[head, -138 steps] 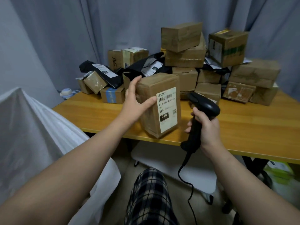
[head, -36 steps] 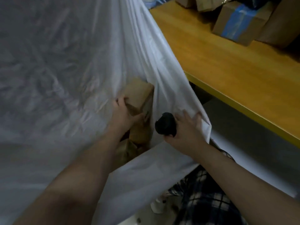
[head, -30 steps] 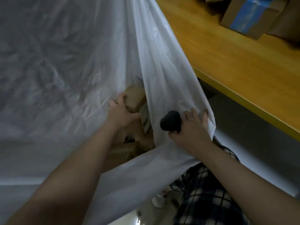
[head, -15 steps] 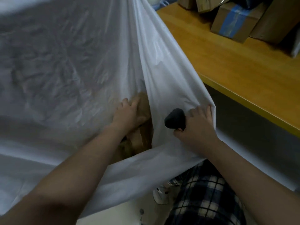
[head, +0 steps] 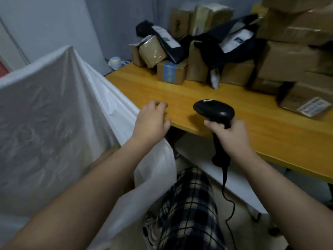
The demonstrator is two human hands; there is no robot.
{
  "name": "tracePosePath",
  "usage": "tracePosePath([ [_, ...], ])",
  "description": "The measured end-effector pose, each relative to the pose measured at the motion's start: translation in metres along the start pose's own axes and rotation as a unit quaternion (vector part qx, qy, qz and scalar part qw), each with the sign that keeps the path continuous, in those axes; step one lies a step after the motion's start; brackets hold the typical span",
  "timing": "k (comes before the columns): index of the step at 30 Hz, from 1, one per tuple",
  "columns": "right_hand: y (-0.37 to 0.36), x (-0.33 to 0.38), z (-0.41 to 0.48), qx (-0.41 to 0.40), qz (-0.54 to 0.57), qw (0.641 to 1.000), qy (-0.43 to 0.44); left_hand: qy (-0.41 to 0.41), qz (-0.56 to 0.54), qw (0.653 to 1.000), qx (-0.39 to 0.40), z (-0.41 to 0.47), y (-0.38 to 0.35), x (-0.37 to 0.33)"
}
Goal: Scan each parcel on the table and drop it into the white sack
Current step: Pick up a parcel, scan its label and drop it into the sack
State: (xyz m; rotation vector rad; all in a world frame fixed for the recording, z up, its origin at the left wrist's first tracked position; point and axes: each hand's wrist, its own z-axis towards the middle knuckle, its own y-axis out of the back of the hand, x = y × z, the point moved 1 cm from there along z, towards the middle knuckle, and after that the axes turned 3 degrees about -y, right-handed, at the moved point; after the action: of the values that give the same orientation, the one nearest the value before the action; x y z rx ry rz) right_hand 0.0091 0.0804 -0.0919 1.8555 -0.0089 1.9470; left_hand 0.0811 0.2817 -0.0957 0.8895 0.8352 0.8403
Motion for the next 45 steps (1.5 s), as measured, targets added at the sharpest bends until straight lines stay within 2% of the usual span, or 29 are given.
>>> tracePosePath([
  [4,0.065,0.008,0.001,-0.069,0.091,0.992,-0.051,-0.072,0.007,0.997,0.023,0.037,-0.004,-0.066],
  [7,0.104,0.006,0.011,-0.113,0.185,0.97,-0.109,-0.096,0.013,0.995,0.025,0.076,-0.007,-0.1],
  [12,0.128,0.007,0.045,-0.084,0.29,0.938,-0.17,-0.073,0.027,0.996,-0.045,0.165,-0.004,-0.117],
  [15,0.128,0.004,0.065,-0.08,0.303,0.933,-0.176,-0.072,0.14,0.986,-0.055,0.213,-0.004,-0.118],
  [18,0.13,-0.001,0.074,-0.083,0.302,0.933,-0.179,-0.098,0.275,0.954,-0.069,0.241,-0.015,-0.116],
  [20,0.133,-0.006,0.077,-0.084,0.296,0.934,-0.182,-0.105,0.31,0.943,-0.058,0.255,-0.023,-0.115],
  [23,0.138,-0.013,0.081,-0.09,0.301,0.931,-0.188,-0.092,0.276,0.956,-0.018,0.269,-0.023,-0.118],
  [28,0.143,-0.019,0.08,-0.098,0.321,0.923,-0.191,-0.078,0.189,0.975,-0.081,0.286,-0.008,-0.122],
  [32,0.141,-0.019,0.077,-0.096,0.314,0.926,-0.184,-0.106,0.247,0.952,-0.143,0.285,0.011,-0.12],
  [35,0.135,-0.013,0.077,-0.093,0.313,0.928,-0.178,-0.089,0.256,0.954,-0.13,0.286,0.018,-0.113],
  [37,0.131,-0.009,0.078,-0.092,0.308,0.931,-0.174,-0.061,0.269,0.957,-0.086,0.285,0.016,-0.116],
  [41,0.123,-0.001,0.075,-0.094,0.3,0.935,-0.164,-0.126,0.312,0.941,-0.036,0.272,0.012,-0.124],
  [45,0.124,0.0,0.065,-0.091,0.293,0.937,-0.165,-0.207,0.225,0.95,-0.061,0.243,0.018,-0.134],
])
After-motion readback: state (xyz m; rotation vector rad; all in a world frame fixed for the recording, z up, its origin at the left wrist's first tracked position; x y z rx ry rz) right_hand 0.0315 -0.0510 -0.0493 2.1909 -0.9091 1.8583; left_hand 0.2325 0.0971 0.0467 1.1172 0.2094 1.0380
